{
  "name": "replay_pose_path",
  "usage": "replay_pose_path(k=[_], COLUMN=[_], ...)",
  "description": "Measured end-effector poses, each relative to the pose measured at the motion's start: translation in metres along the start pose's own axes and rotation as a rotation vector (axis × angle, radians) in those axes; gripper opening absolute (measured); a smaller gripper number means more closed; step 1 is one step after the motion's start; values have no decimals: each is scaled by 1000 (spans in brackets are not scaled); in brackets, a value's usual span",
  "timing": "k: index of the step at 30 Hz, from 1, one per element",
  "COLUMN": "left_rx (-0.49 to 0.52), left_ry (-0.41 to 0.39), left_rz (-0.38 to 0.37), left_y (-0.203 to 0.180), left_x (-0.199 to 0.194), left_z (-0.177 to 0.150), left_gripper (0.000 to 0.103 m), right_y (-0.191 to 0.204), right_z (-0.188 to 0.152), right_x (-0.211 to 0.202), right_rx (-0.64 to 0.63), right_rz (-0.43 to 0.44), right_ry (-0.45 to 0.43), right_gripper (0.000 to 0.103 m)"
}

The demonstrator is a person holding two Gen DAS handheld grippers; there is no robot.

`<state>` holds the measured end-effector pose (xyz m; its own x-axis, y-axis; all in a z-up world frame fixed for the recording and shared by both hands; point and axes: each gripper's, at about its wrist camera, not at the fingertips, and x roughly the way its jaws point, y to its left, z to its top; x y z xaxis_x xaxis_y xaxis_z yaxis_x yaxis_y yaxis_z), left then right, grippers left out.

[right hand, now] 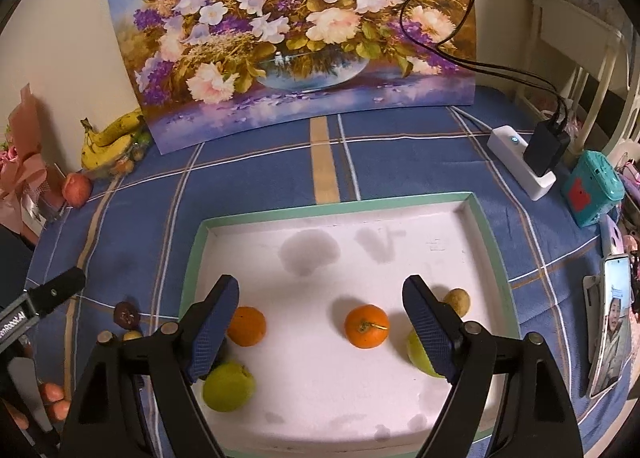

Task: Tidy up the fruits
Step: 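Withdraw both open tools from the tray back toward the fruit row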

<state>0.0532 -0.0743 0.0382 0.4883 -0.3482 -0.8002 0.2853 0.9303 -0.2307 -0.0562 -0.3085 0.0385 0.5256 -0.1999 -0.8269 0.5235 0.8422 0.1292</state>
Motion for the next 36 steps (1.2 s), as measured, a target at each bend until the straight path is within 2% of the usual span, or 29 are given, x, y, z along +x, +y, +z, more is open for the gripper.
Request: replay_pose_path(k=[4,8,16,20,23,29,34,36], left_rx=[-10,17,-30,-67,-92,-133,-90,-68], left_ry=[-36,-91,-111,-114,-85,41,131,142], left_rz=[-28,11,78,72,82,84,181,217], left_y=[12,23,61,77,86,99,106,107], left_x=[-15,-31,-49,-55,-53,-28,-12,-11], left_z=[3,4,2,-1,-6,-22,-33,-34], left_gripper=[103,103,103,103,103,102,102,102], right_y=[11,22,44,62,78,109,129,135], right_z=[0,-1,-1,-2,-5,-17,-32,-38], right_x=[-2,-5,-10,-11,-11,2,18,23], right_rx=[-26,-65,-70,-74,-95,-158,-226,-242], right_rz=[27,18,95,159,200,255,252,259], right_ry=[-8,-24,-45,-45,-40,35,120,149], right_gripper=[85,85,85,85,85,84,84,84])
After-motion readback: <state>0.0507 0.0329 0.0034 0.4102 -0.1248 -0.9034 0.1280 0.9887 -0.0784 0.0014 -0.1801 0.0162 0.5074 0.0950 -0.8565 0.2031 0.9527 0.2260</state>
